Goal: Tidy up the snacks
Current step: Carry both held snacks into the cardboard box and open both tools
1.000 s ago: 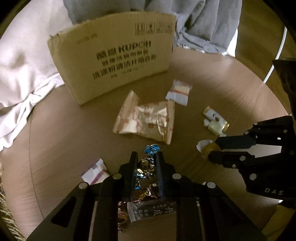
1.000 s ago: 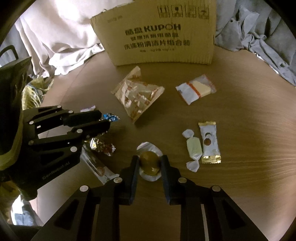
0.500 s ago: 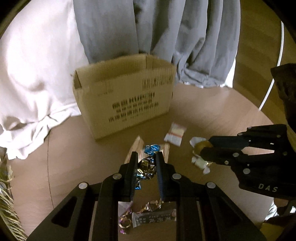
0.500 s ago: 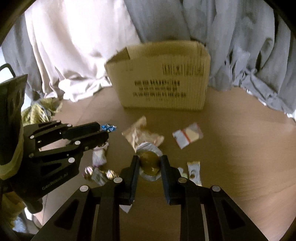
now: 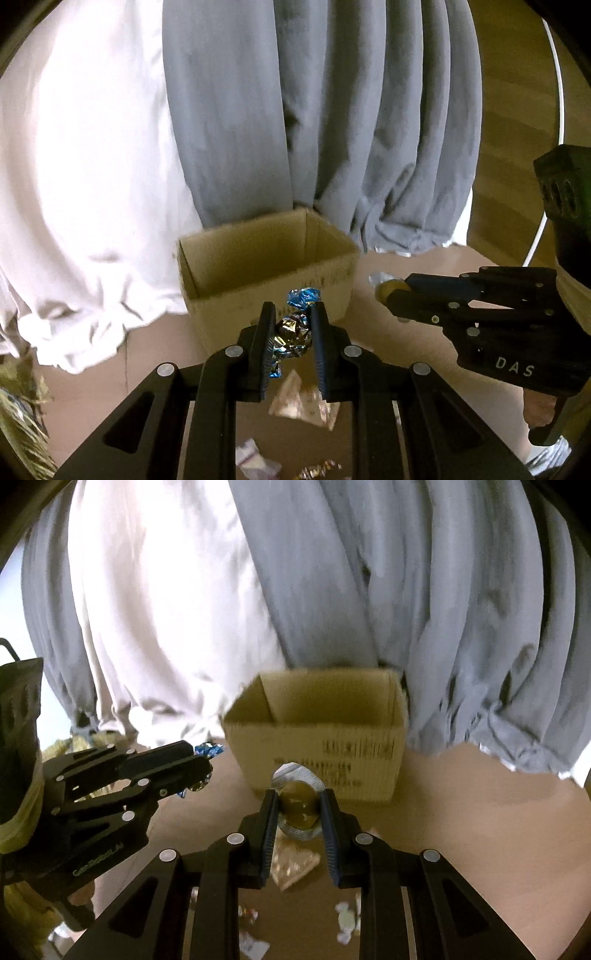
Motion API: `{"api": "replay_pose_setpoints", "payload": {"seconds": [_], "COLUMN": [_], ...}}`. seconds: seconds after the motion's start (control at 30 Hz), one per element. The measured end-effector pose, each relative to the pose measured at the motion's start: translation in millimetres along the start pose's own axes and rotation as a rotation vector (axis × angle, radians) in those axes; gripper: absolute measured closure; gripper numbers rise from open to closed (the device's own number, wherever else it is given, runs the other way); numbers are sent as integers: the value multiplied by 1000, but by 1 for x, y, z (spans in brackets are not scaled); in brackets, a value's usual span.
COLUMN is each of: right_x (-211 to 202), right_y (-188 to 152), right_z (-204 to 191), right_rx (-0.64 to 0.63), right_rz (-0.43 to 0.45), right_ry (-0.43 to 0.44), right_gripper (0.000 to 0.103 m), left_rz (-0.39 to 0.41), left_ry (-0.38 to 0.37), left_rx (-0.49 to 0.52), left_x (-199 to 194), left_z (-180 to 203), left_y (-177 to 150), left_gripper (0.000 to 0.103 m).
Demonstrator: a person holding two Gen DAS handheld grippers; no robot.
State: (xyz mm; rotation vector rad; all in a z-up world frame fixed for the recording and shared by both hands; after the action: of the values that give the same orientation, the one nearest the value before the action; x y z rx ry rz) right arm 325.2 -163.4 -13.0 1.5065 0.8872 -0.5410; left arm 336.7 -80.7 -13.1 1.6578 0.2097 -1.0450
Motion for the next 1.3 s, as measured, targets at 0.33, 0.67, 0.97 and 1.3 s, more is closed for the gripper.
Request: {"api": "replay_pose_setpoints", "payload": {"seconds": [0.33,0.67,0.97,1.3], "right_x": [-14,5,42,80], "right_y": [58,100,130,140], "right_z": [8,16,35,53], "right_rx": [-11,-13,7,42], "right_rz": [113,123,55,-41], "right_ry": [5,33,33,-2], "right_gripper": [78,78,78,64], "left_rz": [89,63,-34,-67], "left_ry": [30,4,-16,61], "left_rx": [-8,-33,-66,-84], "left_x": [-10,19,68,87], "left_z": [-16,-34,-54,-71], "left_y": [52,92,111,107], "left_gripper": [83,83,83,52]}}
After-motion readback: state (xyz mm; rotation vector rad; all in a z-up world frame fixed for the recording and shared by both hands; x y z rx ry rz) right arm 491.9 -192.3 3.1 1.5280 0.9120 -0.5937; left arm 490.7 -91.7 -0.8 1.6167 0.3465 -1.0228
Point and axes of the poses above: each gripper's, at about its wrist camera, not at the fingertips, and x roughly the way its jaws point, z to its right, y to its top, the point moved 9 cm from there along x, roughly the way its jaws point, and after that the axes turned 12 degrees about -z, right-handed, at the moved point
